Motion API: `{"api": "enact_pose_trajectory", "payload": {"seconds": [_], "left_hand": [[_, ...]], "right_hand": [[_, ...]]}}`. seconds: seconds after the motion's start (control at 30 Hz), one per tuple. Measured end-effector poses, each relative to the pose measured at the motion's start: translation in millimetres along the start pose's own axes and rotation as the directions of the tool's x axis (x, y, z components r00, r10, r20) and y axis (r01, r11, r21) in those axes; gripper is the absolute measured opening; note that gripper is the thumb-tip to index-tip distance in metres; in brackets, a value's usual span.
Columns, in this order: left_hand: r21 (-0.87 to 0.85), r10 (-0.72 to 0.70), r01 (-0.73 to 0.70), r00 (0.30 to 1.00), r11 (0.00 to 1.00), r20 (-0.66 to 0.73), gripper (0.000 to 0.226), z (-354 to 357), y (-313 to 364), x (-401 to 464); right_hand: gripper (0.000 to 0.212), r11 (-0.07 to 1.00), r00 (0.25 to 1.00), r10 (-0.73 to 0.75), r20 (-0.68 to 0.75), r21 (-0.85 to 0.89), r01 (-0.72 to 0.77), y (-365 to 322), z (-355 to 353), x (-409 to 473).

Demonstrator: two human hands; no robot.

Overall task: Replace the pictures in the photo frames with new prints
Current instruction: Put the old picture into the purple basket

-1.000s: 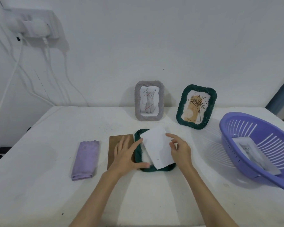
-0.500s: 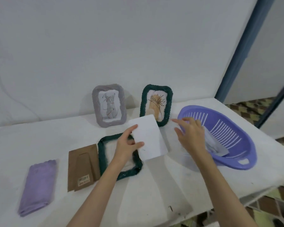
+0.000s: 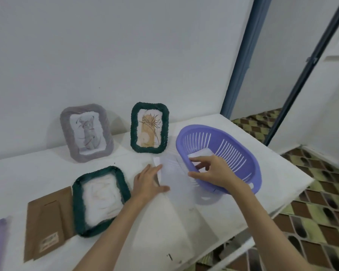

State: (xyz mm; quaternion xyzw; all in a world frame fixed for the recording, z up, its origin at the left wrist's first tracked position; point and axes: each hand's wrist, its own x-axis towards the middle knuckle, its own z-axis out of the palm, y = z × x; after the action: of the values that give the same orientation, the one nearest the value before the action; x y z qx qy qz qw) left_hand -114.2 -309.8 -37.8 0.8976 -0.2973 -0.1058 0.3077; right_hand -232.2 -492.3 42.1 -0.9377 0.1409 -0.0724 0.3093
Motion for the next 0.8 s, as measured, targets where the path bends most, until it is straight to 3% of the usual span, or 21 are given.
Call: {"api": "enact_pose_trajectory", "payload": {"seconds": [0.17, 0.3, 0.57, 0.67, 0.73, 0.8], "left_hand": [[0.165, -0.021, 0.012, 0.998, 0.986, 0.056, 0.078, 11, 4, 10], [0.184, 0.019, -0.03, 0.998, 0.982, 0.064, 0.077, 23, 9, 18], [0.147, 0.042, -0.048, 0.998, 0.988, 0.045, 0.08, 23, 14, 26], [-0.157, -0.006, -0.01, 0.995, 0.988, -0.098, 0.068, 18, 22, 19], [-0.426, -0.028, -0.036, 0.989, 0.904, -0.142, 0.072, 13, 36, 14], [-0.541, 0.001, -0.066, 0.993, 0.838, -0.119, 0.081, 11, 49, 12]], "right_hand": [[0.042, 0.996, 0.997, 0.004, -0.075, 0.092, 0.003, 2, -10, 3], [0.04, 0.984, 0.999, -0.001, -0.036, 0.179, 0.007, 7, -19, -1], [0.044, 0.984, 1.0, -0.008, 0.026, 0.178, 0.003, 7, -2, -5], [0.039, 0.976, 0.998, 0.054, 0.021, 0.211, -0.057, 14, -8, -3], [0.036, 0.97, 0.992, 0.118, -0.031, 0.218, -0.109, 26, -16, 3], [0.037, 0.97, 0.978, 0.192, -0.079, 0.168, -0.177, 41, -23, 11]]}}
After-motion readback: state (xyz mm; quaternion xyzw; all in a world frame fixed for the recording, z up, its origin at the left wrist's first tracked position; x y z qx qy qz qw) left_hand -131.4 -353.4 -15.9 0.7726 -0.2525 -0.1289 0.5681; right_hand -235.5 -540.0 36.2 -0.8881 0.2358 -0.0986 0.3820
